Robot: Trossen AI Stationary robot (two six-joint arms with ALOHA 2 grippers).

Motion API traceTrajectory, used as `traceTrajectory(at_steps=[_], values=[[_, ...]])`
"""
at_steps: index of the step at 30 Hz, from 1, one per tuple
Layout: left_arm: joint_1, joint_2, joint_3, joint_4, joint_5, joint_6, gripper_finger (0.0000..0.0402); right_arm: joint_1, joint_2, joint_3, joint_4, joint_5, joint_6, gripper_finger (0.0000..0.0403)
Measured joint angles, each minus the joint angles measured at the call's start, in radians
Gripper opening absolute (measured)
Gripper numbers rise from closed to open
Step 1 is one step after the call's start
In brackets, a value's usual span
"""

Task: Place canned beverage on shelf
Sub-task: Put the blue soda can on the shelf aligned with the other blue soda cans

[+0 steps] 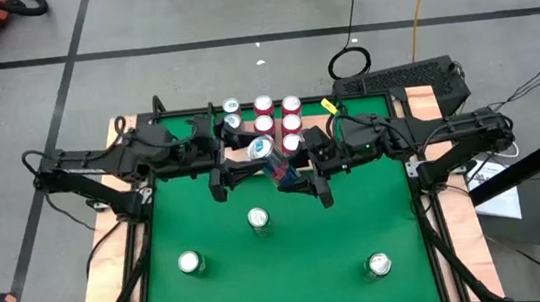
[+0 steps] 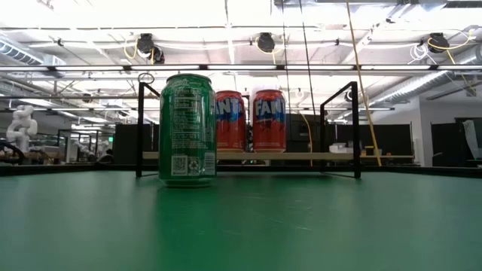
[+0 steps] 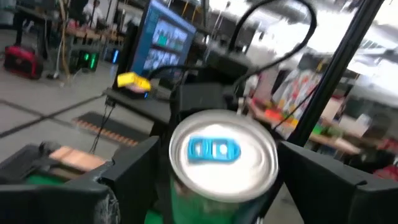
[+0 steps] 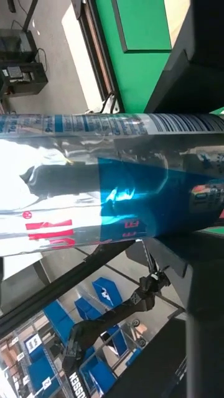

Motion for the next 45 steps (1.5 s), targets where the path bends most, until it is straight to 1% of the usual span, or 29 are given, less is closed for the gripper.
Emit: traceTrajectory(at_steps=[4, 8, 11, 16, 22, 24, 30, 37, 40, 45], values=[[0.015, -0.005, 0.087, -0.21, 0.022, -0.015, 0.0322, -0.006, 0.0, 0.0, 0.001, 0.0, 0.0, 0.0237], [0.044, -0.006, 0.191, -0.435, 0.077, -0.043, 0.0322, -0.008, 0.0, 0.0, 0.001, 0.001, -0.014, 0.0237], [0.071, -0.006, 0.237, -0.509, 0.12, -0.051, 0.0322, -0.008, 0.0, 0.0, 0.002, 0.021, -0.019, 0.0237], [0.1, -0.006, 0.31, -0.564, 0.18, -0.051, 0.0322, -0.008, 0.0, 0.0, 0.001, 0.023, -0.019, 0.0237], [0.127, 0.003, 0.346, -0.603, 0.21, -0.047, 0.0322, -0.008, 0.0, 0.0, 0.002, 0.023, 0.007, 0.0237], [0.139, 0.004, 0.347, -0.623, 0.214, -0.045, 0.0322, -0.008, 0.0, 0.0, 0.002, 0.023, 0.007, 0.0237], [0.164, 0.016, 0.348, -0.638, 0.272, -0.051, 0.0322, -0.008, 0.0, 0.0, -0.005, 0.023, 0.008, 0.0237], [0.164, 0.056, 0.348, -0.627, 0.277, 0.004, 0.0322, -0.008, 0.0, 0.0, -0.042, 0.023, 0.034, 0.0237], [0.164, 0.076, 0.348, -0.609, 0.28, 0.004, 0.0322, -0.009, 0.0, 0.0, -0.082, 0.023, 0.034, 0.0237], [0.164, 0.105, 0.348, -0.609, 0.284, 0.014, 0.0322, -0.009, 0.0, 0.0, -0.088, 0.023, 0.034, 0.0237]])
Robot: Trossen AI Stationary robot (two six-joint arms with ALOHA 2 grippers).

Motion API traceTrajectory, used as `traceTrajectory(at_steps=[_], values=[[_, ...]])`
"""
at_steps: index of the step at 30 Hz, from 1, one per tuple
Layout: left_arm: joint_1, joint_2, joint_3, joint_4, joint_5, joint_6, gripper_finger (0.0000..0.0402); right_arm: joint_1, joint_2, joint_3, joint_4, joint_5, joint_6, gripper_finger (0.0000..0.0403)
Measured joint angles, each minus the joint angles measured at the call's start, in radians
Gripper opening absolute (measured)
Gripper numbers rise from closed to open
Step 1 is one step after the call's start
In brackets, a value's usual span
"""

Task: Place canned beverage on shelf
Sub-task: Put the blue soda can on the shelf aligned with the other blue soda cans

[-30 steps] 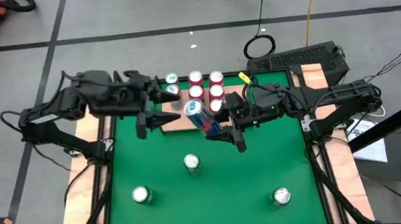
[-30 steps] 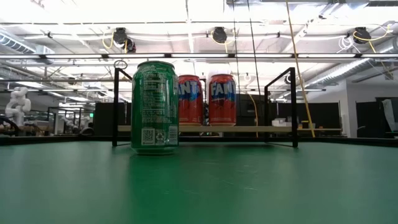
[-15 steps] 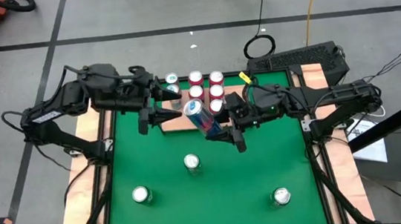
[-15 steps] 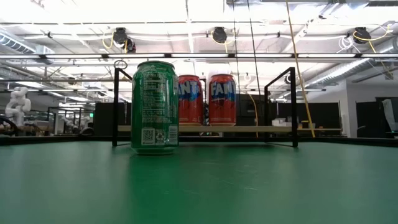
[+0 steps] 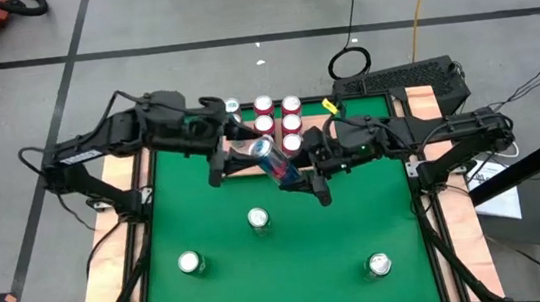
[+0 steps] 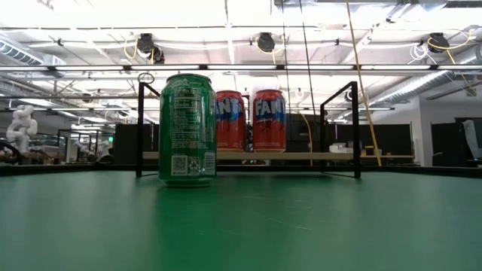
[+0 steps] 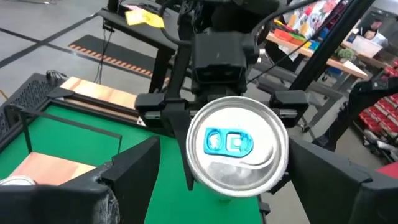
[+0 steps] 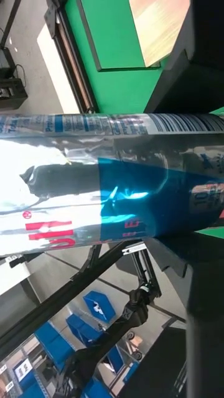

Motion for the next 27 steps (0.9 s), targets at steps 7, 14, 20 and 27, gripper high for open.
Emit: traceTrajectory(at_steps=[7, 14, 20, 27], values=[[-0.001, 0.029, 0.0, -0.002, 0.047, 0.014, 0.0322, 0.0, 0.0, 0.0, 0.0, 0.0, -0.002, 0.0237], [0.0, 0.042, -0.001, 0.028, 0.049, -0.013, 0.0321, 0.0, 0.0, 0.0, -0.029, 0.003, -0.001, 0.0238], [-0.001, 0.042, -0.001, 0.02, 0.09, -0.013, 0.0282, 0.0, 0.0, 0.0, -0.03, 0.002, -0.001, 0.0238], [-0.002, 0.042, -0.001, 0.012, 0.102, -0.028, 0.0235, 0.001, 0.0, 0.0, -0.03, -0.001, 0.008, 0.0238]])
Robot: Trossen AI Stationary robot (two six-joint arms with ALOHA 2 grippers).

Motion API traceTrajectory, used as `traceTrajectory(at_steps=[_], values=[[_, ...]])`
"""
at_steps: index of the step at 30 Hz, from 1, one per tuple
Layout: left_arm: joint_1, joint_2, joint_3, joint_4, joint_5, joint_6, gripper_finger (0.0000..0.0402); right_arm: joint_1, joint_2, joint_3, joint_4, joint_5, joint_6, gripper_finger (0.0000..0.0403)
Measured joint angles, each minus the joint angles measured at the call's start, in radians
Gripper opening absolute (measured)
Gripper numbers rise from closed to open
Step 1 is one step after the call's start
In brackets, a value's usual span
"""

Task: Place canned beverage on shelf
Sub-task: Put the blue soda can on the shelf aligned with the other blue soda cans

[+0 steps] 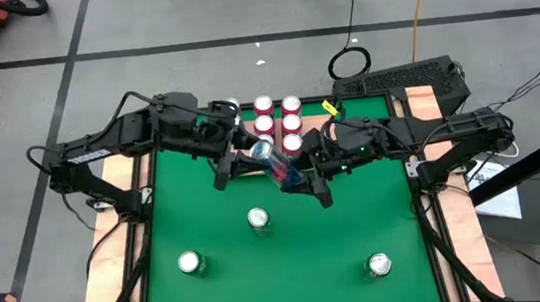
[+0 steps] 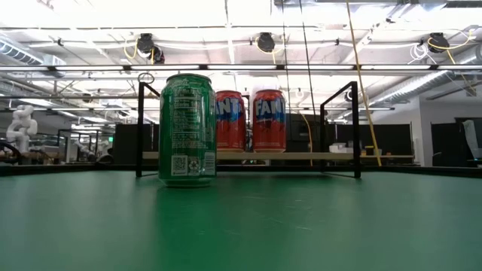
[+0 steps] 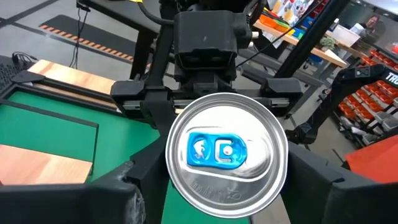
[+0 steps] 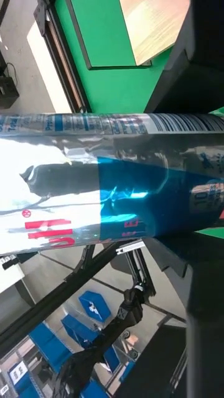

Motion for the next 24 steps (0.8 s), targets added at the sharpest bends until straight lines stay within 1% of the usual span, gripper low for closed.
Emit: traceTrajectory(at_steps=[5, 8, 12, 18, 24], values=[[-0.002, 0.0, 0.0, 0.0, 0.0, -0.001, 0.0229, 0.0, 0.0, 0.0, 0.0, 0.013, -0.002, 0.0239], [-0.002, 0.0, 0.0, 0.0, 0.001, -0.004, 0.0228, 0.0, 0.0, 0.0, 0.0, 0.017, -0.002, 0.0247], [-0.002, 0.0, 0.0, -0.003, 0.0, -0.018, 0.0226, 0.0, 0.0, 0.001, -0.006, 0.026, 0.016, 0.0269], [-0.002, 0.002, -0.002, -0.008, 0.0, -0.012, 0.0226, 0.0, 0.0, 0.003, -0.069, 0.029, 0.085, 0.0307], [-0.004, 0.003, -0.002, -0.03, 0.001, -0.011, 0.0226, -0.001, -0.001, 0.003, -0.133, 0.027, 0.115, 0.0335]])
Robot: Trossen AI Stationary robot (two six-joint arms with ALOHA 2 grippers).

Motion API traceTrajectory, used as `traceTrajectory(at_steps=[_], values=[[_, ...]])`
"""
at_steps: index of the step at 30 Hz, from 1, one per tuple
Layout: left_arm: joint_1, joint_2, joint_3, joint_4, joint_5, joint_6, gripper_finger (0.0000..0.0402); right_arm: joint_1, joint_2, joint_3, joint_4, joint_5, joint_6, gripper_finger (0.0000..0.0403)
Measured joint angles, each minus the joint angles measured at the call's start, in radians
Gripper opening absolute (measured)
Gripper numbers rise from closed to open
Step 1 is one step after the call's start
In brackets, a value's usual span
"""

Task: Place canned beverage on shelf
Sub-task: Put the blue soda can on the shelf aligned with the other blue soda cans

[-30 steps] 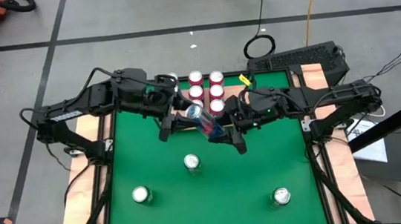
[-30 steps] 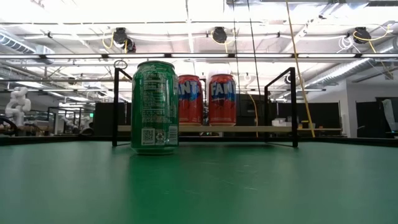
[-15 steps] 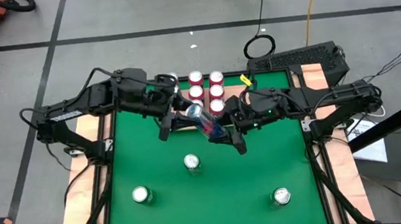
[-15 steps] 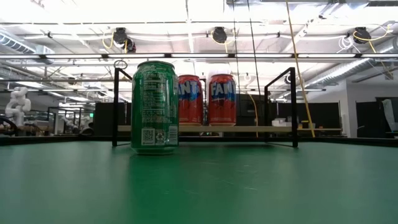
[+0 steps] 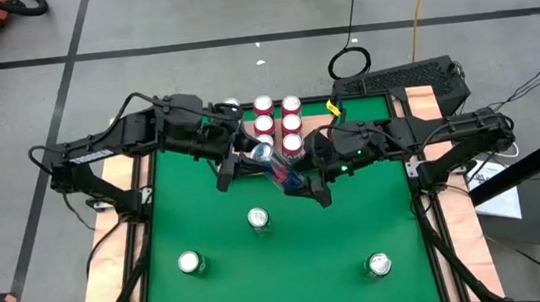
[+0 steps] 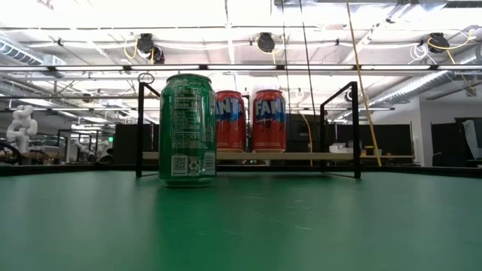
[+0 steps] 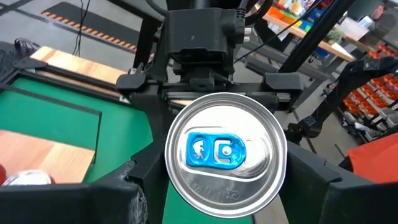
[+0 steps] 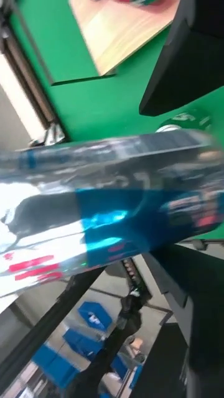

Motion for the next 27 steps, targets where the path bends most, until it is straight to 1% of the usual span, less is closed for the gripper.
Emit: traceTrajectory(at_steps=[4, 6, 9, 14, 20, 27], values=[[-0.01, -0.003, 0.0, -0.021, -0.003, 0.008, 0.0225, 0.0, 0.0, 0.0, -0.066, -0.01, 0.001, 0.0344], [-0.011, -0.01, 0.0, -0.049, -0.009, 0.008, 0.0225, 0.0, -0.001, 0.0, -0.102, -0.027, 0.001, 0.0345], [-0.012, -0.034, 0.0, -0.101, -0.015, 0.016, 0.0225, 0.0, -0.006, -0.002, -0.175, -0.025, 0.002, 0.0345], [-0.013, -0.069, 0.002, -0.161, -0.06, 0.038, 0.0225, 0.0, -0.014, -0.002, -0.254, -0.019, 0.004, 0.0345], [-0.002, -0.092, 0.002, -0.255, -0.16, 0.13, 0.0225, 0.007, -0.015, -0.002, -0.249, -0.024, 0.031, 0.0345], [0.073, -0.094, 0.002, -0.379, -0.17, 0.234, 0.0225, 0.037, -0.014, -0.002, -0.225, -0.023, 0.073, 0.0345]])
